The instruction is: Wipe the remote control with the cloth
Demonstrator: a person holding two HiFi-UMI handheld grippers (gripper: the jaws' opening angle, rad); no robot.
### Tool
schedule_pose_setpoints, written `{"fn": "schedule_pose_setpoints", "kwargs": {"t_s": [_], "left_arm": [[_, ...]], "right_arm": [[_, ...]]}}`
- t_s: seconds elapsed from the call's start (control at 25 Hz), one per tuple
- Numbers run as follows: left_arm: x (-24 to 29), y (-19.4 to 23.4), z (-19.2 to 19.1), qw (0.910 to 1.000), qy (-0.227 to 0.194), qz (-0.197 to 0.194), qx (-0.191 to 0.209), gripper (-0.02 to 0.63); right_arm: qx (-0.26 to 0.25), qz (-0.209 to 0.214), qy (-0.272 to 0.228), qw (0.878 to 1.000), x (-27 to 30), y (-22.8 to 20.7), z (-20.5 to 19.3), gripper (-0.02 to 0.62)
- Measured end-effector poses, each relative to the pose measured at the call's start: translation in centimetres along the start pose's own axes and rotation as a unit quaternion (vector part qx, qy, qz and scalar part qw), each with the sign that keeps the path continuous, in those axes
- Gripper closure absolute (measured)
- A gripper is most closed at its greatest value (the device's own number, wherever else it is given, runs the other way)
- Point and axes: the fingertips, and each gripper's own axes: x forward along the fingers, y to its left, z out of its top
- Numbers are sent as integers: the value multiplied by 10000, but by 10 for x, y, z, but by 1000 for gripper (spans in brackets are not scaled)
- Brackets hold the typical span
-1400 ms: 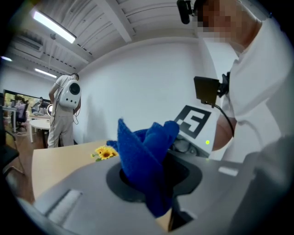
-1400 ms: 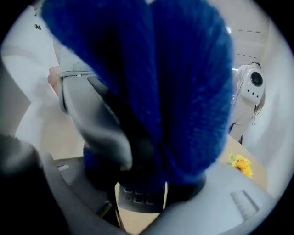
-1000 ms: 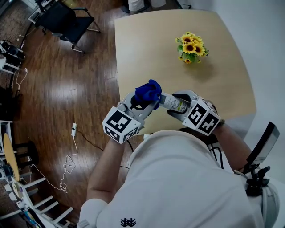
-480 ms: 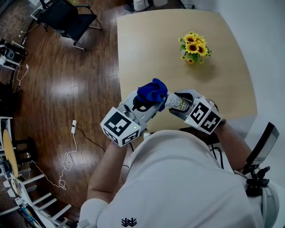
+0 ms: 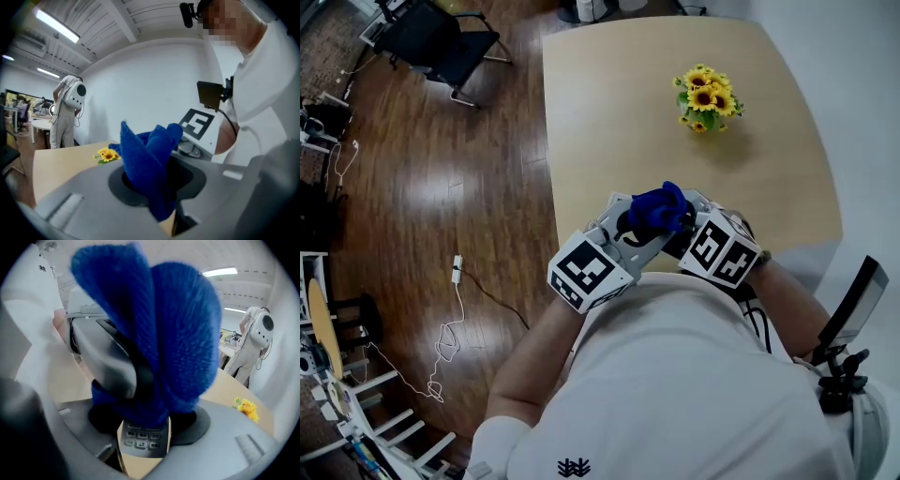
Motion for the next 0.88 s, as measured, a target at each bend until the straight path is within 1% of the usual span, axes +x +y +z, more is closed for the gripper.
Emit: {"fn": "schedule_pose_setpoints", "kwargs": {"t_s": [0.16,0.28,0.52,0.72,0.88], "left_arm": [[-14,18,-6,9995,36,285,156,497],[-24,27,-6,9991,61,407,75,497],[-50,56,-14,9961,132,867,88,497],[-70,80,-19,9922,171,1231,32,497],[-84,91,-20,9889,104,1483,-68,497]], "right_arm": [[105,-45,-10,9999,-3,-3,-4,334],[168,-74,2,9998,-5,-5,-7,334],[129,-162,78,9998,-8,-10,-10,334],[363,-169,89,9992,-6,-12,-18,334],[498,-254,118,9984,-4,-19,-24,334]]}}
